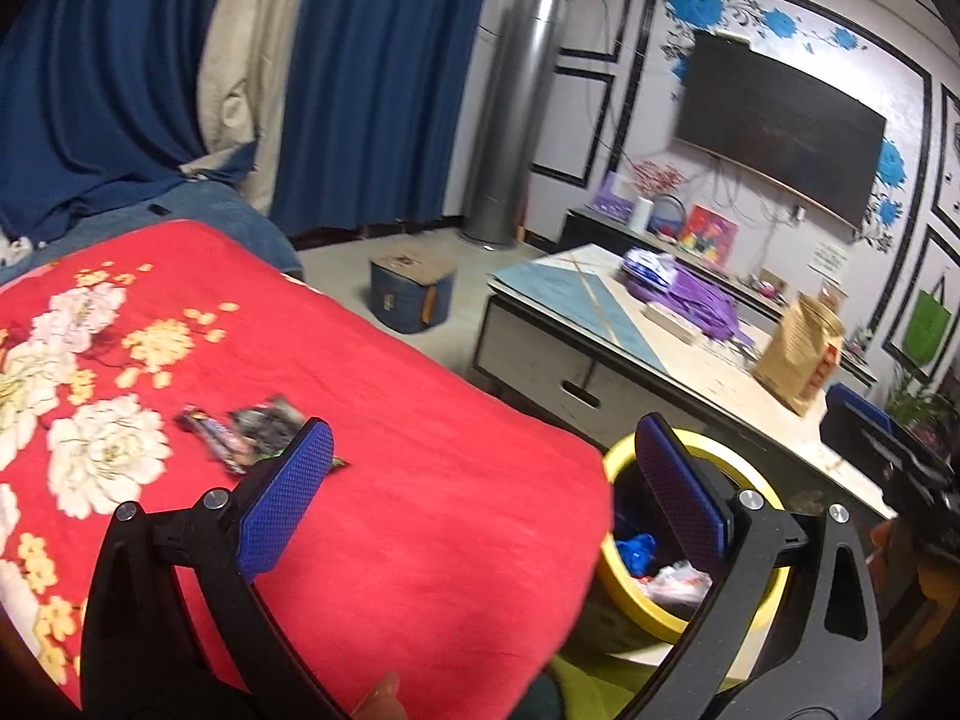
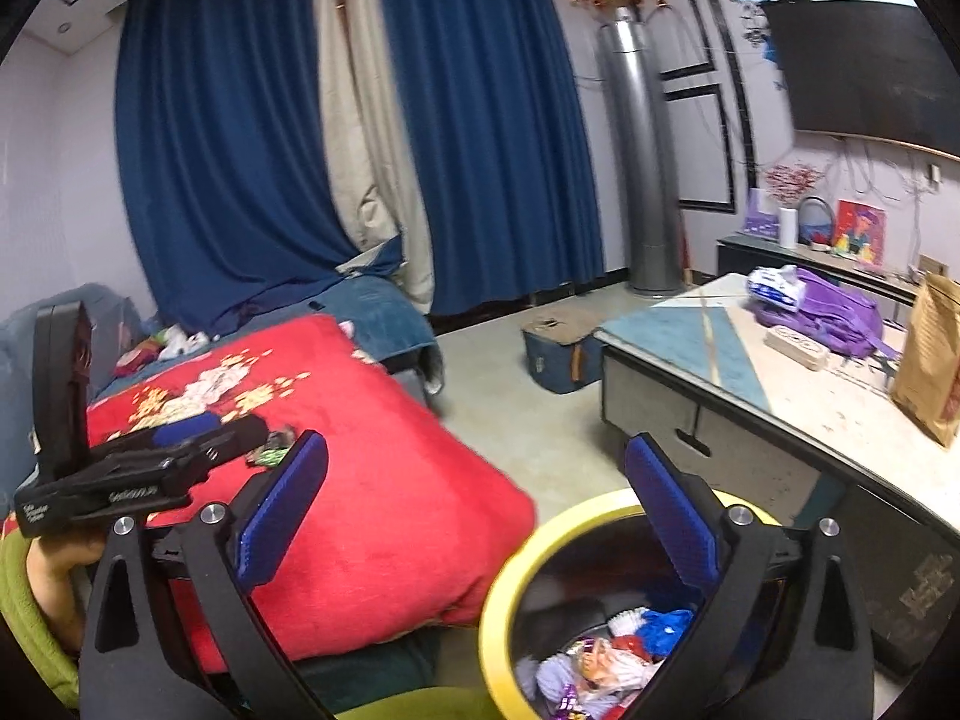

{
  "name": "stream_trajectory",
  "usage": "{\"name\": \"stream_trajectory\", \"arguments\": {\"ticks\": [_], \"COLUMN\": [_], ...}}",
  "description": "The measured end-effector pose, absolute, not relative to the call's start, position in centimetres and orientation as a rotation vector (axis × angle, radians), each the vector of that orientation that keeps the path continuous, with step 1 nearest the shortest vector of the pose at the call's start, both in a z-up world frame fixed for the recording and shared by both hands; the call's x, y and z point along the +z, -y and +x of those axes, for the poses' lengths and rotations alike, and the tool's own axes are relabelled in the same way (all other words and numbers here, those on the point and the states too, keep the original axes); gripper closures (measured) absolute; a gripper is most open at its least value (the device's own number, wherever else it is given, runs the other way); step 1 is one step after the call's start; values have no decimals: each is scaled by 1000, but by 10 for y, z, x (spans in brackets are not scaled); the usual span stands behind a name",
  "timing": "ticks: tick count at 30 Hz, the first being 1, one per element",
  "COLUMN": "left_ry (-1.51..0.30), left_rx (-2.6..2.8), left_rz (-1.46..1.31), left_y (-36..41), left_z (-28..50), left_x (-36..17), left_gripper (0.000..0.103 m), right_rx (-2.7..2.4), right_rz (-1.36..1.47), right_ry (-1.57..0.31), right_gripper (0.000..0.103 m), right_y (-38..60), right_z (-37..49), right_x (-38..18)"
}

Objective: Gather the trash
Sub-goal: 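Withdraw both tools from the bin back toward the bedspread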

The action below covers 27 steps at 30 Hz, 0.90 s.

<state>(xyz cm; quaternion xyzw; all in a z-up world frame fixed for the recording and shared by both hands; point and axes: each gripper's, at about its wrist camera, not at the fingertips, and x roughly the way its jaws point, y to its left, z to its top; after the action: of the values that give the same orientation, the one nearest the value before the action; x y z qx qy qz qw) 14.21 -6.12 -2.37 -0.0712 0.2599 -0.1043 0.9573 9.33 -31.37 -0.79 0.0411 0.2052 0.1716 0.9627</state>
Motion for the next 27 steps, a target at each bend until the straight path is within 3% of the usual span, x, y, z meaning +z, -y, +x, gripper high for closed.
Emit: {"name": "stream_trajectory", "arguments": {"ticks": [27], "left_ry": [-513], "left_rx": [59], "left_rz": [-326], "left_y": [-64], "left_z": [154], "left_x": [-30], "left_gripper": [11], "right_rx": [590], "right_rz": [-65], "right_ry": [-530], "right_gripper": [6], "right_y": [164], "right_z": [147], "right_x": [-46]}}
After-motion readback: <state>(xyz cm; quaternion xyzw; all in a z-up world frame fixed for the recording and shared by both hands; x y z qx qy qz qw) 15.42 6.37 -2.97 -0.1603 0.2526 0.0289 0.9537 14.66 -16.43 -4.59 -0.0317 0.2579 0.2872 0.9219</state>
